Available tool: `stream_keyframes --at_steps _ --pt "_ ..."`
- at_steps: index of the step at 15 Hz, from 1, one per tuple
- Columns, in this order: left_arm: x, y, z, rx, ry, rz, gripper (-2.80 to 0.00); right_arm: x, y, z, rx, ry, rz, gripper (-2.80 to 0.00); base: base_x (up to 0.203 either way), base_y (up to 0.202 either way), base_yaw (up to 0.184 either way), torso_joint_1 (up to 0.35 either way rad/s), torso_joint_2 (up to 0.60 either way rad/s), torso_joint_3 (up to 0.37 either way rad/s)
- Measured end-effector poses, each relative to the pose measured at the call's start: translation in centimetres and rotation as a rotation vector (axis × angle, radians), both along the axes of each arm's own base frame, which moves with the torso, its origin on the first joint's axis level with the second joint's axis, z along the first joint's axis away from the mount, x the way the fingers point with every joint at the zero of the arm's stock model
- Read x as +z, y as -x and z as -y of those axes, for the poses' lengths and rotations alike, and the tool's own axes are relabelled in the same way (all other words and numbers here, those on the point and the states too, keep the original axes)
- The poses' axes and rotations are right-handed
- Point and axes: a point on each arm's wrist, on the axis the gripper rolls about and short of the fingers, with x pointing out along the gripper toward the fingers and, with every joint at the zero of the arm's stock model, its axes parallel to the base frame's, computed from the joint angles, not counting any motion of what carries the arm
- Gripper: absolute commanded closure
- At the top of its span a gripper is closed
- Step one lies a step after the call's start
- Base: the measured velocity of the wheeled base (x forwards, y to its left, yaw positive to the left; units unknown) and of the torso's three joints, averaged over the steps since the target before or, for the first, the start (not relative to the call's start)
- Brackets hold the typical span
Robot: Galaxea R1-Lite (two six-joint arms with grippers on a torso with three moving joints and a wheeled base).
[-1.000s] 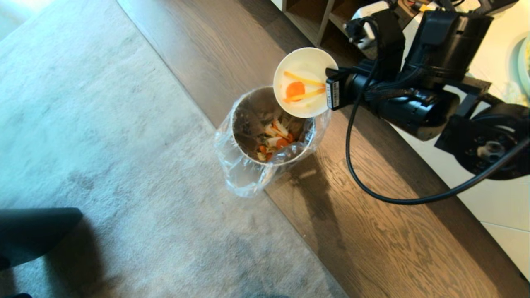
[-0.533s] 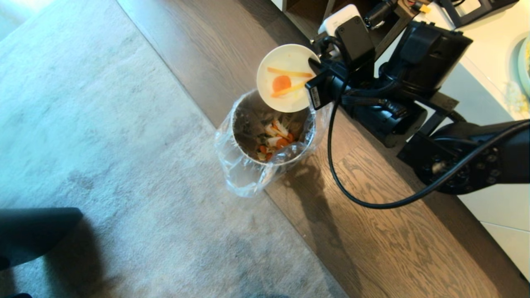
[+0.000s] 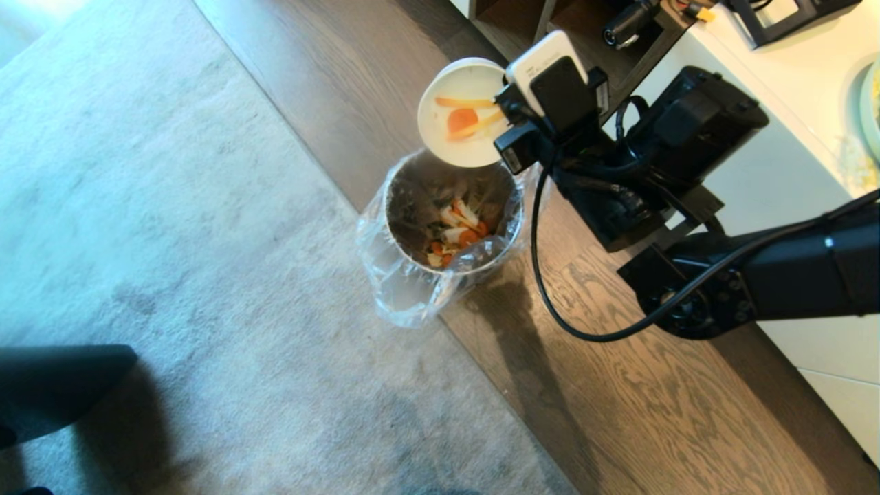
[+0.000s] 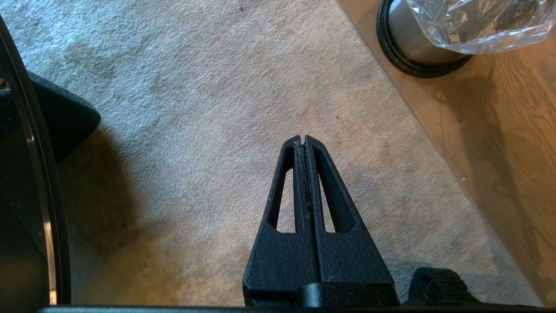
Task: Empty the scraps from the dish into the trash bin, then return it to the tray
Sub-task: Pour the leftover food from the bowl into the trash can
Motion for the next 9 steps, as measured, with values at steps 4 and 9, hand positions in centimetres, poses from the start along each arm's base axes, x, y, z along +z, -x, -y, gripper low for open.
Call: stream_keyframes --at_steps 4,9 --pt "0.0 0.0 0.0 0.0 0.0 0.0 0.0 -0.8 0.4 -0.05 0.061 0.092 0.119 0.0 0.0 0.0 0.0 0.0 0.0 0.0" --pt "0.0 0.0 0.0 0.0 0.0 0.0 0.0 -1.08 0.66 0.09 0.066 0.127 0.25 0.0 0.0 0.0 0.0 0.0 0.0 0.0"
